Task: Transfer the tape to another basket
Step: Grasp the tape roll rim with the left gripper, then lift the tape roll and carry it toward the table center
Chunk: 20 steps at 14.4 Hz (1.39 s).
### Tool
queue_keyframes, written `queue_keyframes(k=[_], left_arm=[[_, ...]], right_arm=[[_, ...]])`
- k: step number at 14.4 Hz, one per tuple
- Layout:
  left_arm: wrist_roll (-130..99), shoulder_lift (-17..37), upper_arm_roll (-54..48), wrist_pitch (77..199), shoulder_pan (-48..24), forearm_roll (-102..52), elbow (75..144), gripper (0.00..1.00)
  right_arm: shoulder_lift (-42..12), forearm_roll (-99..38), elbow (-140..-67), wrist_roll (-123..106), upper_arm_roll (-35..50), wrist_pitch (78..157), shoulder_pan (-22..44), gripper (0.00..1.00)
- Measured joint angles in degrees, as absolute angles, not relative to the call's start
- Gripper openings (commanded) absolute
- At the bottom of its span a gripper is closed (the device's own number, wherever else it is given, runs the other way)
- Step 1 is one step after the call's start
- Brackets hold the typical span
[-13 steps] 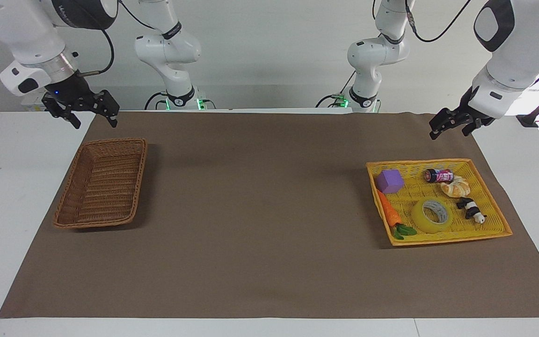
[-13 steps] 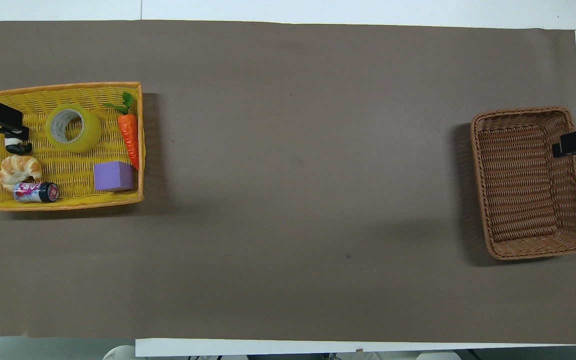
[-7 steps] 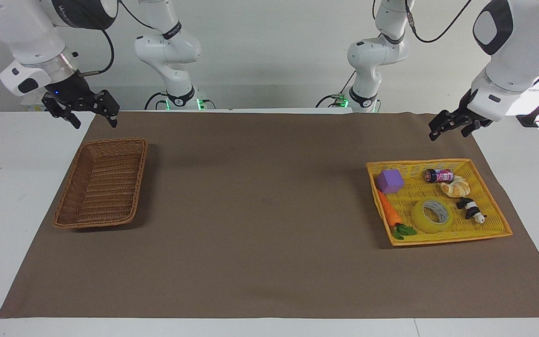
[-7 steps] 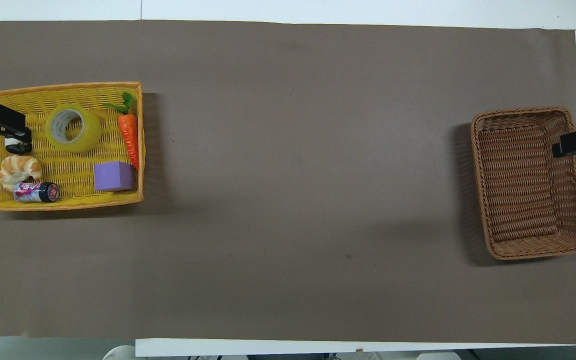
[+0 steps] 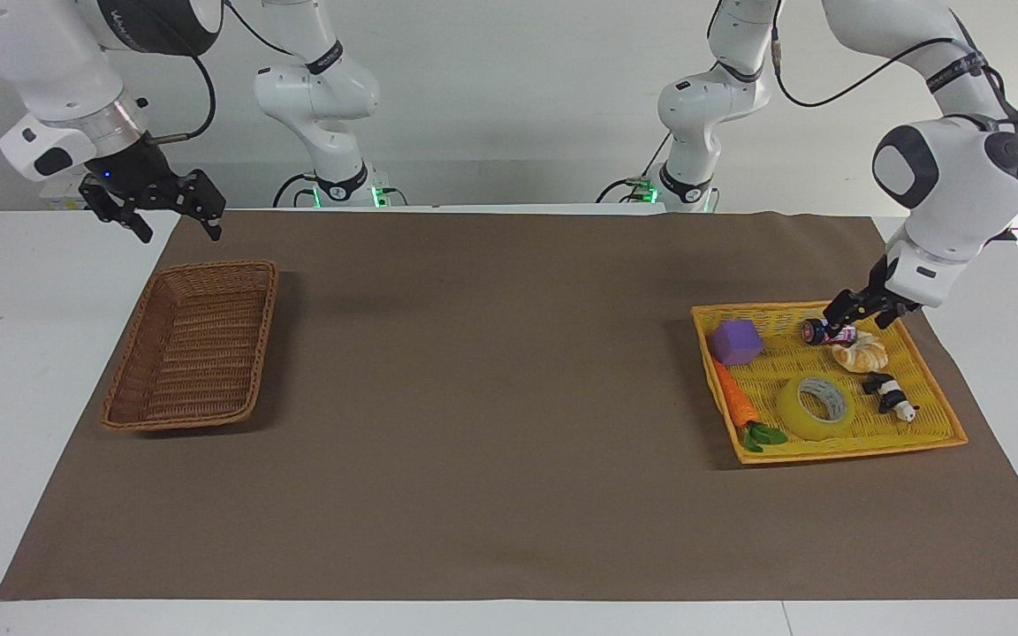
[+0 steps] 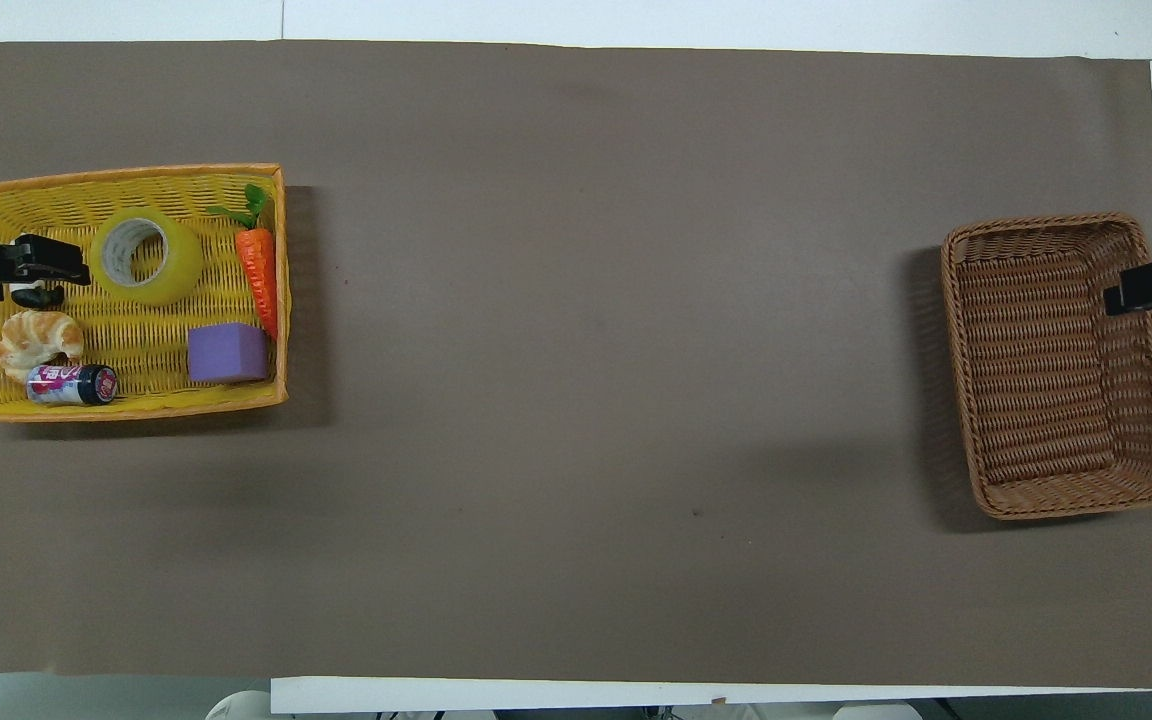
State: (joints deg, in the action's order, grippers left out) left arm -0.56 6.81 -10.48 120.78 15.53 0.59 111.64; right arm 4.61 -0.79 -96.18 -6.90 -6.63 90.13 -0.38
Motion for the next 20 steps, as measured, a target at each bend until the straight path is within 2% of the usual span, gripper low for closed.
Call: queue_keyframes(k=[4, 8, 10, 12, 14, 15, 16, 17, 18, 20], left_arm=[[-0.32, 12.82, -10.68, 128.49, 16.09, 0.59, 111.52, 0.8], [-0.31, 15.83, -10.84, 132.2, 16.07, 0.59, 111.42, 0.78], [-0.31, 17.32, -10.88, 134.02, 16.06, 0.59, 111.41, 0.68], [-0.3, 18.8, -10.9, 134.8, 16.06, 0.59, 111.42, 0.65], [-0.18, 19.74, -10.92, 135.02, 16.06, 0.6, 111.52, 0.57], [0.06, 20.18, -10.93, 135.03, 16.06, 0.6, 111.64, 0.51], [0.49, 20.69, -10.96, 135.05, 16.05, 0.6, 111.71, 0.37], [0.74, 21.02, -10.95, 135.19, 16.05, 0.61, 111.66, 0.16], [0.9, 20.96, -10.94, 135.15, 16.06, 0.6, 111.55, 0.0], [0.99, 20.86, -10.92, 135.02, 16.06, 0.72, 111.19, 0.0]], right_arm=[[4.61, -0.79, -96.18, -6.89, -6.63, 90.13, -0.38, 1.0], [4.61, -0.79, -96.18, -6.89, -6.63, 90.13, -0.38, 1.0], [4.61, -0.79, -96.18, -6.89, -6.63, 90.13, -0.38, 1.0], [4.61, -0.79, -96.18, -6.89, -6.63, 90.13, -0.38, 1.0], [4.61, -0.79, -96.18, -6.89, -6.63, 90.13, -0.38, 1.0], [4.61, -0.79, -96.18, -6.9, -6.63, 90.13, -0.38, 1.0], [4.61, -0.79, -96.18, -6.89, -6.63, 90.13, -0.38, 1.0], [4.61, -0.79, -96.18, -6.89, -6.63, 90.13, -0.38, 1.0], [4.61, -0.79, -96.18, -6.89, -6.63, 90.13, -0.38, 1.0], [4.61, -0.79, -96.18, -6.89, -6.63, 90.13, -0.38, 1.0]])
